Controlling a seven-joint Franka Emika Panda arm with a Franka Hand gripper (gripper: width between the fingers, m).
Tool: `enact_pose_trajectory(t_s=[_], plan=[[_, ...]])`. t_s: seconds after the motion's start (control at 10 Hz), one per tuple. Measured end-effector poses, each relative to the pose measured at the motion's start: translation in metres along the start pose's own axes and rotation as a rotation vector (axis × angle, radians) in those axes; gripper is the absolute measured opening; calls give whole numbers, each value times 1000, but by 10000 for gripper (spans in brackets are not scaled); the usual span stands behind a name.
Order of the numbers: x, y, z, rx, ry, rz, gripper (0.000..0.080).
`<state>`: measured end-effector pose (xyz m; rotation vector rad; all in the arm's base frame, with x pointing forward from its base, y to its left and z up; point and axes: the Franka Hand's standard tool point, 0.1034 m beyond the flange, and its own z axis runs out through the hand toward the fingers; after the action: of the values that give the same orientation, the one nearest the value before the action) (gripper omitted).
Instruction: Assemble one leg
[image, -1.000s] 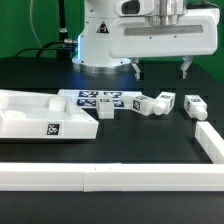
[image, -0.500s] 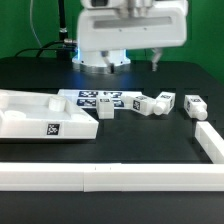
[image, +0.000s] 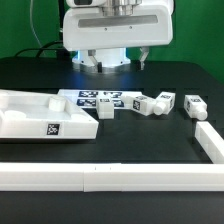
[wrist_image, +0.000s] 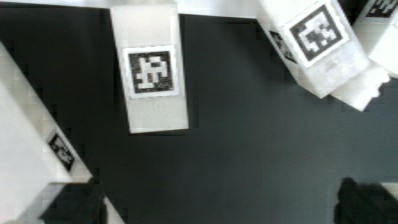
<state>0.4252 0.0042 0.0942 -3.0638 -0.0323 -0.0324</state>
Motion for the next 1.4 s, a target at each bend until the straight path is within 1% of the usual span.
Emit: enact_pose_trajectory(t_s=[0.2,0.3,0.4,0.5,0.8,0.9,1.1,1.2,1.3,1.4], plan=[[1,25,-4,-32,-3,98,649],[-1,39,-3,-38,5,205,649],[-7,52,2,-45,21,321,649],[-11,61,2,-23,23,316,649],[-10,60,2,-24,22,287,649],[-11,67,2,-26,21,198,649],[-14,121,1,-50,9,151,649],[-11,136,0,-68,22,116,649],[-14,150,-1,-82,33,74,649],[-17,158,-2,-64,9,-45,649]])
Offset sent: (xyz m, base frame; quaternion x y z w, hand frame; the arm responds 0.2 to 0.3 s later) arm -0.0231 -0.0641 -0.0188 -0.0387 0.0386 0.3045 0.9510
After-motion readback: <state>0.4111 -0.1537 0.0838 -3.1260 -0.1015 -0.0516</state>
